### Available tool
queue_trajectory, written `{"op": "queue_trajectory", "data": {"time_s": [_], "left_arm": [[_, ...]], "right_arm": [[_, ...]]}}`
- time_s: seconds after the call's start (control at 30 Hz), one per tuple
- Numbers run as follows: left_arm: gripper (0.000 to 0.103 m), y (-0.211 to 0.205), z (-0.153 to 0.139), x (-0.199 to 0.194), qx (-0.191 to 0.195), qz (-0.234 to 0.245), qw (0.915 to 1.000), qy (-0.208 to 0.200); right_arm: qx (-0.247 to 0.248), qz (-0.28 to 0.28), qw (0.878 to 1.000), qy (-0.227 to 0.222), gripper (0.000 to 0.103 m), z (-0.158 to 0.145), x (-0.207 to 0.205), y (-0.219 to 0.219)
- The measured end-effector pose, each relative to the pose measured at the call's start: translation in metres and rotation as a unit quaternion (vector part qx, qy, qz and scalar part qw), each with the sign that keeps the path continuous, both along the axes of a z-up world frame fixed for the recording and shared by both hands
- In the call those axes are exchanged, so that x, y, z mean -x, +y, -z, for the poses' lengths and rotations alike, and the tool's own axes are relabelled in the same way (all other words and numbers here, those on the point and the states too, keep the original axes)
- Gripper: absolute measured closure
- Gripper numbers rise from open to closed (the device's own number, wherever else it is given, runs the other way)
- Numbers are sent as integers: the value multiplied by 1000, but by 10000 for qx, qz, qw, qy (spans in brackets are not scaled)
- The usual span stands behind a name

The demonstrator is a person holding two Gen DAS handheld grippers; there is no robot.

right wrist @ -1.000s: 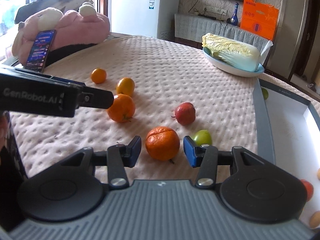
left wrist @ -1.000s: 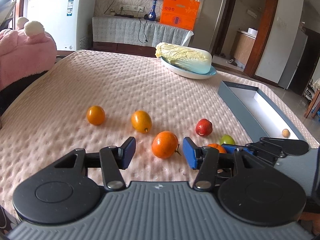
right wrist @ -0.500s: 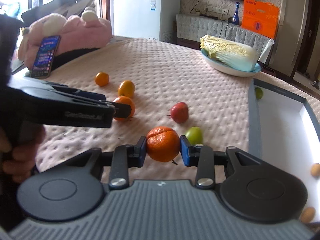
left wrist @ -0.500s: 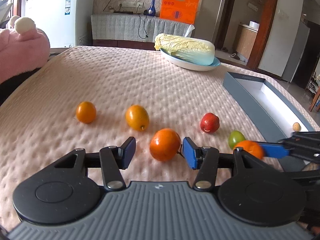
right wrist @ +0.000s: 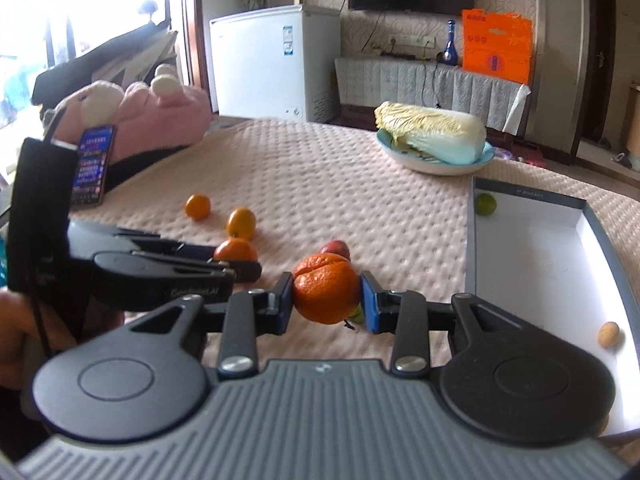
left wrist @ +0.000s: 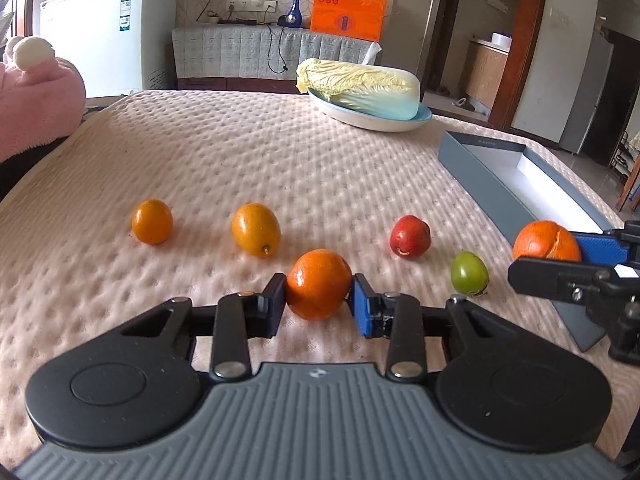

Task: Organize fruits
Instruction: 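Grasp an orange with the left tool while the right tool grasps another orange, then carry the orange into the gray box and open the left tool while the right tool carries its orange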

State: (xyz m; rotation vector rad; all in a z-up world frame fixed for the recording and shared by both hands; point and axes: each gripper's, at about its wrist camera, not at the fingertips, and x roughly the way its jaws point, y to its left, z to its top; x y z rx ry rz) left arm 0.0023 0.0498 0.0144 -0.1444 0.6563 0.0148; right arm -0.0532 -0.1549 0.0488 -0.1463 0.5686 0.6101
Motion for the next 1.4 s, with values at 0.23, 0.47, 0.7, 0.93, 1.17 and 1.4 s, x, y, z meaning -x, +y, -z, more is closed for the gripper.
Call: {"op": "queue_trajectory", "data": {"time_s": [0.23,0.47,0.7,0.93,1.17,1.4], "left_arm": [[63,-3,-16,10,48,96,9998,-191],[63,-15,-28,16,119,236,9991,-333],[63,-30,-31,18,72,367,9986,-380],[63,-36,-31,17,64,373,9986,-381],[63,-55,-32,16,81,565,9976,-405],[63,-77,-35,13,105,738,9962,-442]], "right_arm": [[-261,316,9991,-90,65,-9,-4,-11],[-415,542,9976,-120,65,-15,-6,-26],[-367,671,9970,-131,65,-17,-2,-43],[-347,879,9954,-156,65,-20,1,-65],[-324,1052,9938,-163,65,-20,6,-81],[-354,1280,9910,-186,65,-22,6,-98]]}}
